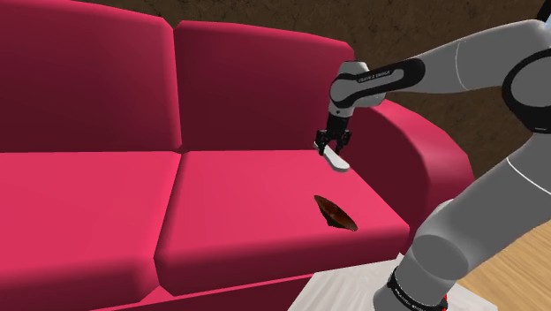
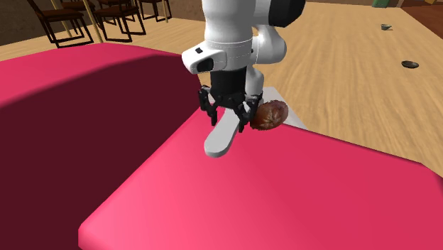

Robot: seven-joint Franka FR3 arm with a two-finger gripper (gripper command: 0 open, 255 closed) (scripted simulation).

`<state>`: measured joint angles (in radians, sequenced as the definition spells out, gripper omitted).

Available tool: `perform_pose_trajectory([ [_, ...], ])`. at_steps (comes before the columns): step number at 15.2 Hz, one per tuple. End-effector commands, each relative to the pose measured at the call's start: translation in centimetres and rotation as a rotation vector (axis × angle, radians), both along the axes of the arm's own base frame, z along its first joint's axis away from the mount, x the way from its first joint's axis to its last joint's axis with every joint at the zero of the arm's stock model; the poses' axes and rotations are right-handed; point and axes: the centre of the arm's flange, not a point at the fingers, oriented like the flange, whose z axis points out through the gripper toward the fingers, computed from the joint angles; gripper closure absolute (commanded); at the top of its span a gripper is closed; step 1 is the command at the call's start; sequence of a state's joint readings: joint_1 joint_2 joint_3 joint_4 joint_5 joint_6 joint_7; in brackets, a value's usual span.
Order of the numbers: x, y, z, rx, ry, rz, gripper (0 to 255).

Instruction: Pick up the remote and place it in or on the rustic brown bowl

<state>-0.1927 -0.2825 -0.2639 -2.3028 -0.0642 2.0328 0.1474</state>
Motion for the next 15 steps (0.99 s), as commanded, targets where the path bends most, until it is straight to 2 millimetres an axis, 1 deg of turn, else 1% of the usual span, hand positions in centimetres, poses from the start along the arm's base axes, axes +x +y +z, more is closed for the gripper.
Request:
perform_pose_trajectory([
  [1, -1.7, 2.2, 0.4, -0.001, 0.0, -0.001, 255],
  [15, -11.6, 17.8, 0.8, -0.001, 0.0, -0.001, 255],
])
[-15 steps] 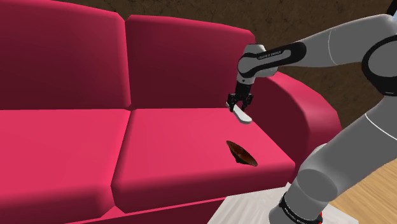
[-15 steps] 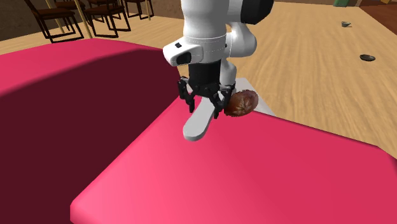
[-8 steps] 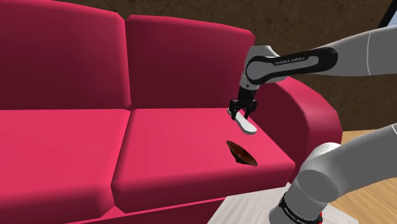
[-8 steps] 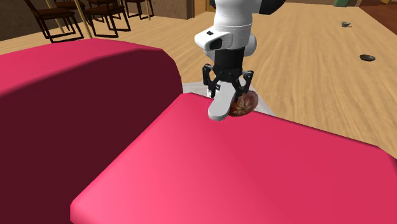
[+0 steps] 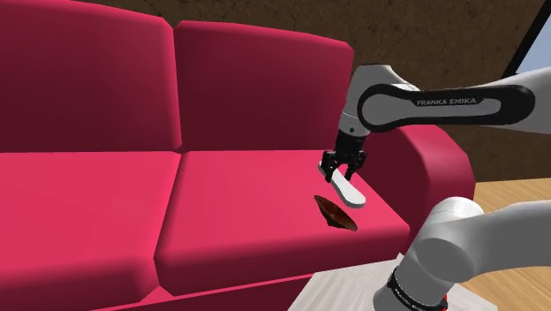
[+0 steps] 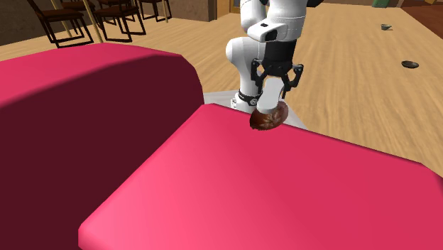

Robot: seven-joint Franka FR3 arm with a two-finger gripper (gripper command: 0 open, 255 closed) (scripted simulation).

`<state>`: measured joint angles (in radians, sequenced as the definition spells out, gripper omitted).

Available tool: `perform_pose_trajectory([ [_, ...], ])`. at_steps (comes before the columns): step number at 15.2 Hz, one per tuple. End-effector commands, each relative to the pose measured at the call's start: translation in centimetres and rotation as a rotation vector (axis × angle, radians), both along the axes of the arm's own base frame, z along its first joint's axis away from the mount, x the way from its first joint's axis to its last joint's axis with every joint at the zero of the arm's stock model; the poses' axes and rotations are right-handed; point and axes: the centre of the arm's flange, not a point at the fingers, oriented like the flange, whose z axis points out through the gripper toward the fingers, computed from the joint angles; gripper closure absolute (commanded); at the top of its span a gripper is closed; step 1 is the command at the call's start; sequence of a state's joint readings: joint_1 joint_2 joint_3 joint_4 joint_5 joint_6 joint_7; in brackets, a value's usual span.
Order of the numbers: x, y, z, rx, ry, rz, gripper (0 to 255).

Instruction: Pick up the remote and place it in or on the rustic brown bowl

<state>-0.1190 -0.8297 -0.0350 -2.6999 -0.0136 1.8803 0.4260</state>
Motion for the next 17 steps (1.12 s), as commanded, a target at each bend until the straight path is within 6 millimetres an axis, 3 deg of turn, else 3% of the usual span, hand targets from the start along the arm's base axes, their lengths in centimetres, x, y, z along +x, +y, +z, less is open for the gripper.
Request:
perform_pose_trajectory([
  [1, -1.0, 2.5, -0.1, 0.0, 0.001, -0.002, 255],
  [2, -1.9, 3.9, -0.1, 0.0, 0.001, -0.002, 255],
  [17, -1.9, 3.9, -8.0, 0.0, 0.001, -0.002, 255],
])
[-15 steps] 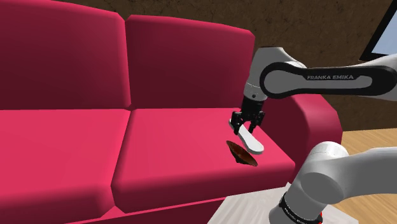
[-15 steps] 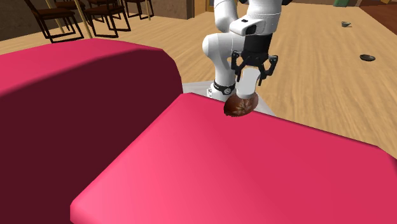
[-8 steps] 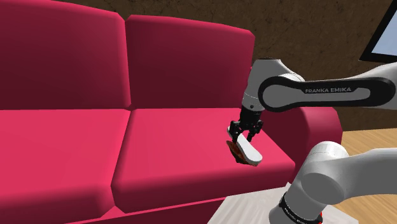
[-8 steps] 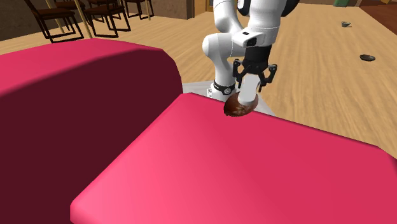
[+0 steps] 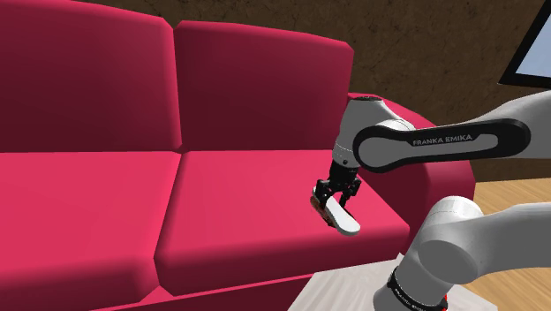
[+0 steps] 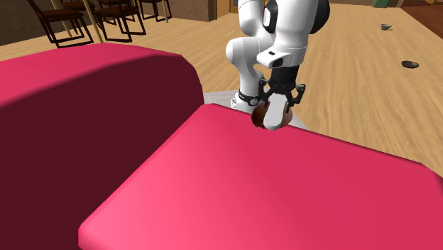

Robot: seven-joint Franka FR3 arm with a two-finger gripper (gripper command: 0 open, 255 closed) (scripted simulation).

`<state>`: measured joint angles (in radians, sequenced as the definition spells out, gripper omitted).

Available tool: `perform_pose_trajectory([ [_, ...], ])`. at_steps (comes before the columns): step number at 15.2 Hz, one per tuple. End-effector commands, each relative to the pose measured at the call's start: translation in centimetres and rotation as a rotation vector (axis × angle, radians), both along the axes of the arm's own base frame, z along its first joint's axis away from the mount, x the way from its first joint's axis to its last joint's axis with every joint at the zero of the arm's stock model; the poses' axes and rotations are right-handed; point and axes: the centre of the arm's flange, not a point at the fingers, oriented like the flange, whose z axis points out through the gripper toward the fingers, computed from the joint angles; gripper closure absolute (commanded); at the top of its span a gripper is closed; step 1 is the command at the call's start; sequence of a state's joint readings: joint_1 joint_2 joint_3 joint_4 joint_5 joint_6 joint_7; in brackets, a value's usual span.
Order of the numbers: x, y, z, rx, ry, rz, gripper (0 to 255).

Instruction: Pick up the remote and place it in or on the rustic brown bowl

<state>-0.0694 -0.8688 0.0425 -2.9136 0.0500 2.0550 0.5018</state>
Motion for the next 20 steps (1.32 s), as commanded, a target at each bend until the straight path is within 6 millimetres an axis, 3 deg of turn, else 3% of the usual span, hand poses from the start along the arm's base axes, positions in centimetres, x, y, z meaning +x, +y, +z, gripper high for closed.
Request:
perform_pose_trajectory([
  [1, -0.1, -0.1, -0.5, 0.0, 0.0, 0.0, 255],
  [8, 0.0, -0.1, -0.5, 0.0, 0.0, 0.0, 255],
  [9, -0.1, -0.1, -0.5, 0.0, 0.0, 0.0, 0],
  [14, 0.0, -0.1, -0.5, 0.0, 0.0, 0.0, 0],
  [18, -0.1, -0.2, 4.5, 0.0, 0.0, 0.0, 0],
  [20, -0.1, -0.2, 4.5, 0.0, 0.0, 0.0, 0],
])
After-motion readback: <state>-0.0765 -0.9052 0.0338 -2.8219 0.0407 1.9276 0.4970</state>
